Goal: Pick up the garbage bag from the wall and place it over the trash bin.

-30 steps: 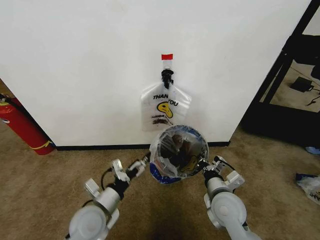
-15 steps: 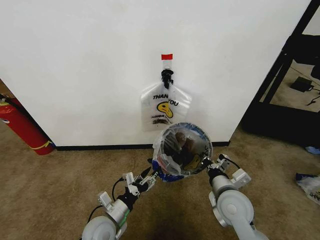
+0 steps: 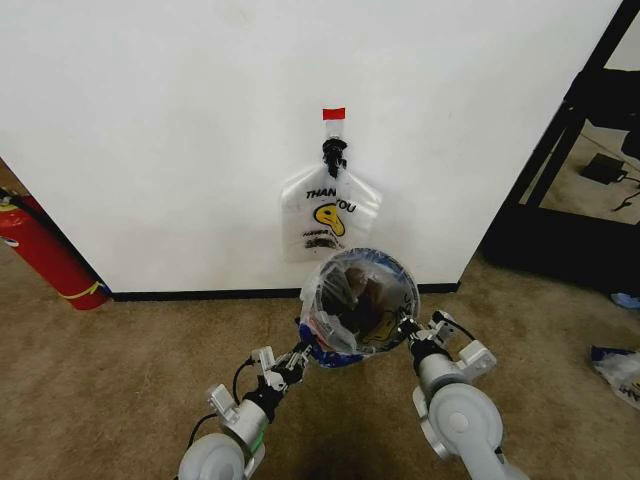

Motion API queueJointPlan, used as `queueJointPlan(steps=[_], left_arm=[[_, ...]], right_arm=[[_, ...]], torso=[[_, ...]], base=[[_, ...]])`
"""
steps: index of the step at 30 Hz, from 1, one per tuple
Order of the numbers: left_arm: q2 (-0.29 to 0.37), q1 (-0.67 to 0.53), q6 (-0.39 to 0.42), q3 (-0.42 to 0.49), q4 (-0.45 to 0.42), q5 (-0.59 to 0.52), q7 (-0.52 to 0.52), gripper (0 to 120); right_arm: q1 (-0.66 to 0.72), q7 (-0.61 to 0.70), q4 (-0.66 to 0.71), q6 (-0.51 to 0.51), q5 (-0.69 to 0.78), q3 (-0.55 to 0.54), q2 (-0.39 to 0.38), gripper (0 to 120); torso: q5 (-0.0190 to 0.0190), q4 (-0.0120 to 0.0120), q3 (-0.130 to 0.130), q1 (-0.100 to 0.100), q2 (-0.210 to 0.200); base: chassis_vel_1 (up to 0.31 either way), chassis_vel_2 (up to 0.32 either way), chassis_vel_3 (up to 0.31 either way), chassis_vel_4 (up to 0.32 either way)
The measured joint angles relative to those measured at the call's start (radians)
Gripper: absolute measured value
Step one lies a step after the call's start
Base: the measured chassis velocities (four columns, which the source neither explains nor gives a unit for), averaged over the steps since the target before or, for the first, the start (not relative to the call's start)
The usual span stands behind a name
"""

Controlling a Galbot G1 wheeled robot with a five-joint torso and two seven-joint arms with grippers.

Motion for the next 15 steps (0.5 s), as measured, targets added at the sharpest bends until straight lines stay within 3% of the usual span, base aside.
queueJointPlan(steps=[8, 15], left_arm=[[-0.005, -0.008, -0.005, -0.001, 0.018, -0.009, -0.015, 0], [-0.034, -0.055, -0.008, 0.016, 0.114, -0.003, -0.032, 0]], right_arm=[[0.008, 0.001, -0.007, 0.0, -0.004, -0.005, 0.003, 0], [-0.013, 0.003, 0.002, -0.013, -0.02, -0.032, 0.006, 0]], torso=[[0.0001, -0.0001, 0.0, 0.0, 0.0], [0.0001, -0.0001, 0.0, 0.0, 0.0]], base=[[0.0, 0.0, 0.0, 0.0], [0.0, 0.0, 0.0, 0.0]])
